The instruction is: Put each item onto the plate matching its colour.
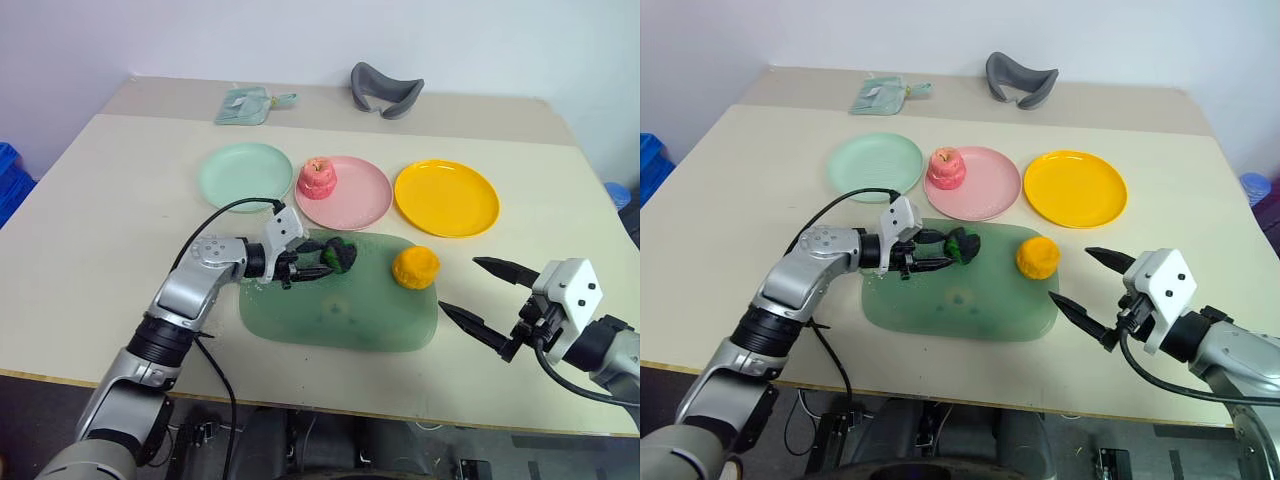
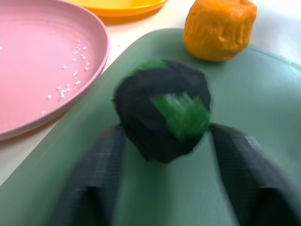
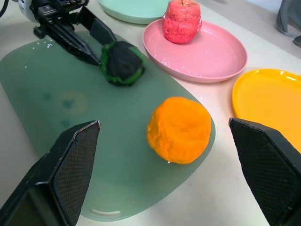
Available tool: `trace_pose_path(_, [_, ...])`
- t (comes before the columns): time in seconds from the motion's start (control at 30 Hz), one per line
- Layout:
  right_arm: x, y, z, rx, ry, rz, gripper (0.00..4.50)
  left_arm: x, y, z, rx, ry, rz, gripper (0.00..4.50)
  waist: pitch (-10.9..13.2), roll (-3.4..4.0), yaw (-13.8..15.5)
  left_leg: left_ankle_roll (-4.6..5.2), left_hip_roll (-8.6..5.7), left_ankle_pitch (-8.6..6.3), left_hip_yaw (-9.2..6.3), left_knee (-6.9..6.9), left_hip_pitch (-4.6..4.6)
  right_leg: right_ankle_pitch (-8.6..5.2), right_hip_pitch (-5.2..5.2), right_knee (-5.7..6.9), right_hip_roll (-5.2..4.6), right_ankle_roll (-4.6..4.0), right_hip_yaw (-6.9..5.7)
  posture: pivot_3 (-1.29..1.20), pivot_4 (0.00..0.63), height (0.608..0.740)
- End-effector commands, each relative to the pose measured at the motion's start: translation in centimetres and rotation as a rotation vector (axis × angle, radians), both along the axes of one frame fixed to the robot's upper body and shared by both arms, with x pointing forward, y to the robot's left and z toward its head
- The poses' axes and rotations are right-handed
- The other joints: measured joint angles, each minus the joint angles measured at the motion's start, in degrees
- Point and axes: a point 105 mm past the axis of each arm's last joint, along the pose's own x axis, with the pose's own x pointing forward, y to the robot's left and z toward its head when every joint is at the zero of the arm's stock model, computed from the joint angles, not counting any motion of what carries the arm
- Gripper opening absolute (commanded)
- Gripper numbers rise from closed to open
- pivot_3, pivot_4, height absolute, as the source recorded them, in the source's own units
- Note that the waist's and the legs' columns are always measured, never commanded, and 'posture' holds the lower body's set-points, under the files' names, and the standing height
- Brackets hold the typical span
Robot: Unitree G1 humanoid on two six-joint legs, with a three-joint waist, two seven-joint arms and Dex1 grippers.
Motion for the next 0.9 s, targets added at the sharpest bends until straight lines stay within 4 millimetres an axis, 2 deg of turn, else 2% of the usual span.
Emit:
trace_pose_path(0.03, [0.0, 0.7, 0.7, -0.001, -0.035, 0.027, 4.5, 2.0, 0.6, 2.7, -0.143, -0.046, 0.133, 2.71, 0.0, 0.0, 0.0, 0.0, 0.0, 0.0, 0.0, 0.0, 0.0, 0.0, 0.0, 0.0, 0.0, 0.0, 0.0, 0.0, 0.15, 0.74])
trace_pose_path(0.13, [0.3, 0.8, 0.7, -0.005, -0.042, 0.03, 4.5, 4.9, 3.3, 3.9, -0.245, -0.103, 0.38, 2.71, 0.0, -0.02, 0.0, 0.0, 0.01, 0.0, -0.02, 0.02, 0.0, 0.0, 0.0, 0.01, -0.01, 0.0, 0.0, 0.0, 0.15, 0.74])
trace_pose_path(0.2, [0.6, 1.0, 0.8, -0.002, -0.048, 0.038, 4.5, 6.6, 5.9, 4.4, -0.312, -0.121, 0.565, 2.71, 0.0, -0.02, -0.2, 0.01, 0.01, 0.0, -0.02, 0.02, 0.0, 0.0, -0.01, 0.01, -0.01, 0.0, 0.0, 0.0, 0.15, 0.74])
trace_pose_path(0.27, [1.0, 1.3, 0.7, 0.002, -0.05, 0.05, 4.5, 7.4, 7.7, 4.7, -0.357, -0.141, 0.688, 2.71, 0.0, -0.02, -0.2, 0.0, 0.02, 0.0, -0.02, 0.01, 0.0, 0.0, -0.03, 0.01, 0.0, 0.0, 0.01, 0.0, 0.15, 0.74])
trace_pose_path(0.4, [1.6, 1.8, 0.8, 0.01, -0.056, 0.077, 4.5, 8.3, 9.9, 5.7, -0.44, -0.173, 0.828, 2.71, 0.0, -0.06, 0.1, 0.0, 0.0, 0.0, -0.02, 0.02, 0.0, 0.01, -0.01, 0.01, -0.04, 0.01, -0.02, 0.0, 0.15, 0.74])
trace_pose_path(0.47, [1.8, 1.8, 0.8, 0.009, -0.058, 0.083, 4.5, 8.2, 9.5, 5.7, -0.452, -0.158, 0.804, 2.71, 0.0, -0.07, 0.3, 0.02, -0.04, -0.01, -0.02, 0.03, -0.01, 0.01, 0.01, 0.0, -0.08, 0.01, -0.02, 0.0, 0.15, 0.74])
trace_pose_path(0.57, [2.1, 1.8, 0.8, 0.009, -0.059, 0.089, 4.5, 6.4, 6.4, 5.2, -0.482, -0.046, 0.593, 2.71, 0.0, -0.07, 0.2, 0.01, -0.04, -0.01, -0.02, 0.03, -0.02, 0.01, 0.0, 0.01, -0.06, 0.01, -0.03, 0.0, 0.15, 0.74])
trace_pose_path(0.6, [2.2, 1.8, 0.8, 0.009, -0.06, 0.09, 4.5, 4.8, 4.8, 5.2, -0.49, 0.0, 0.455, 2.71, 0.0, -0.06, 0.1, 0.01, -0.04, -0.01, -0.02, 0.03, -0.02, 0.01, 0.0, 0.01, -0.06, 0.01, -0.04, 0.0, 0.15, 0.74])
trace_pose_path(0.67, [2.3, 1.8, 0.8, 0.009, -0.061, 0.091, 4.5, 2.4, 3.0, 5.1, -0.481, 0.061, 0.269, 2.71, 0.0, -0.05, -0.1, 0.01, -0.03, -0.01, -0.01, 0.03, -0.01, 0.01, 0.0, 0.01, -0.06, 0.01, -0.03, 0.0, 0.15, 0.74])
trace_pose_path(0.77, [2.4, 1.8, 0.8, 0.011, -0.064, 0.092, 4.5, -0.1, 1.4, 4.1, -0.39, 0.103, 0.092, 3.55, 0.0, -0.04, -0.2, -0.04, 0.03, 0.02, 0.0, 0.01, 0.01, 0.0, -0.02, 0.02, 0.02, 0.01, -0.02, 0.0, 0.15, 0.74])
trace_pose_path(0.83, [2.4, 1.8, 0.9, 0.011, -0.065, 0.092, 4.5, 0.1, 0.8, 4.0, -0.362, 0.084, 0.077, 4.48, 0.0, -0.03, -0.1, -0.08, 0.04, 0.05, -0.01, 0.01, 0.02, 0.0, -0.02, 0.03, 0.05, 0.0, -0.02, 0.0, 0.15, 0.74])
trace_pose_path(0.9, [2.3, 1.7, 0.8, 0.01, -0.067, 0.086, 4.5, 0.6, 0.1, 3.9, -0.321, 0.045, 0.062, 4.48, 0.0, -0.03, 0.1, -0.08, 0.02, 0.04, -0.01, 0.03, 0.03, 0.0, 0.02, 0.03, 0.03, 0.01, -0.02, 0.0, 0.15, 0.74])
